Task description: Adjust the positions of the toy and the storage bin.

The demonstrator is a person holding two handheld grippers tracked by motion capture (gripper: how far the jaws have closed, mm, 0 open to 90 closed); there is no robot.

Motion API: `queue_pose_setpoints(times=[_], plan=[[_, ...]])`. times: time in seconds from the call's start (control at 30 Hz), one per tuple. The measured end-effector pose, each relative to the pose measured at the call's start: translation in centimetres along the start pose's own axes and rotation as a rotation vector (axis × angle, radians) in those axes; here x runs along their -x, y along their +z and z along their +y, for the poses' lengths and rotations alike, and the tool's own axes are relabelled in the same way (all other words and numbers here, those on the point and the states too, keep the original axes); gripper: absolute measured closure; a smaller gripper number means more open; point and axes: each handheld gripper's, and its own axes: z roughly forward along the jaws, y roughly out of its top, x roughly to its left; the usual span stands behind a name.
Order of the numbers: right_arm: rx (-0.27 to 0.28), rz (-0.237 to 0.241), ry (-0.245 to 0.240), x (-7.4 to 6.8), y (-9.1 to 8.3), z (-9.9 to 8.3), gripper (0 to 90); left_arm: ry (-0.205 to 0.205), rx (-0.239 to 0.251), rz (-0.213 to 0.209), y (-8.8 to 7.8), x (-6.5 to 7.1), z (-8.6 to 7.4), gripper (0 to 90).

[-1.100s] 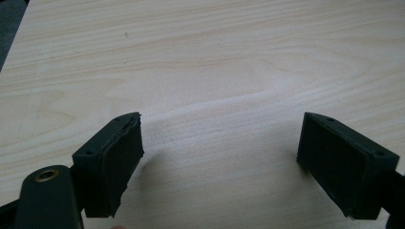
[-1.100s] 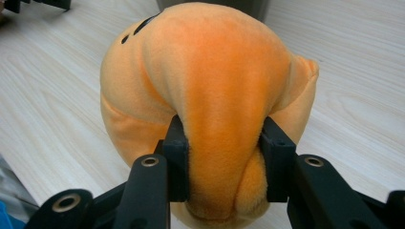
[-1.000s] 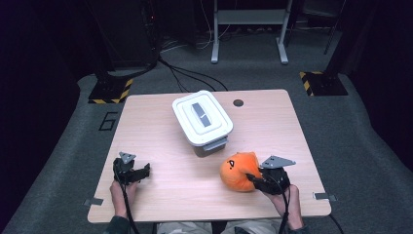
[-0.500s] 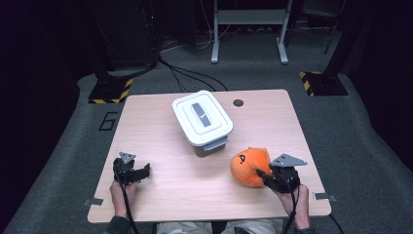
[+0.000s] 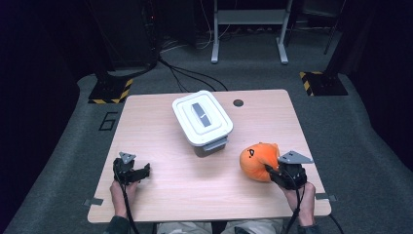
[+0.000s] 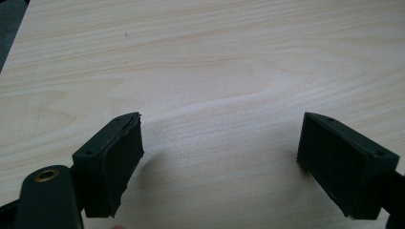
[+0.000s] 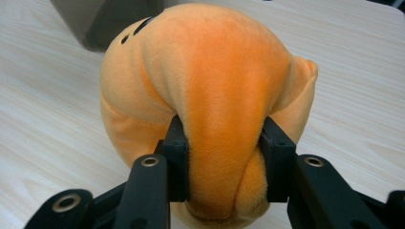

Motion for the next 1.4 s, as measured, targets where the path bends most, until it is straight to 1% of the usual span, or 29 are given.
queue_pose_setpoints(times=[0.43, 0.53, 0.63, 0.83, 1.13, 1.3, 1.4], plan=[[0.004, -0.061, 0.024, 1.7, 0.1, 0.4, 62.3, 0.000, 0.000, 0.000, 0.0, 0.0, 0.0, 15.2], [0.001, -0.084, 0.030, 2.0, 0.2, 0.4, 62.2, 0.000, 0.000, 0.001, 0.0, 0.0, 0.0, 15.2], [0.003, -0.093, 0.037, 2.4, 0.3, 0.5, 62.2, 0.000, 0.000, 0.000, 0.0, 0.0, 0.0, 15.2], [-0.002, -0.134, 0.050, 3.4, 0.6, 0.5, 62.1, 0.000, 0.000, 0.000, 0.0, 0.0, 0.0, 15.2], [0.008, -0.168, 0.100, 5.2, 0.9, 0.2, 61.9, 0.000, 0.000, 0.001, 0.0, 0.0, 0.0, 15.2], [0.006, -0.188, 0.117, 6.2, 1.4, 0.2, 61.7, 0.001, 0.000, 0.001, 0.0, 0.0, 0.0, 15.2], [0.003, -0.202, 0.137, 6.8, 1.8, 0.2, 61.5, 0.000, 0.000, 0.001, 0.0, 0.0, 0.0, 15.2]])
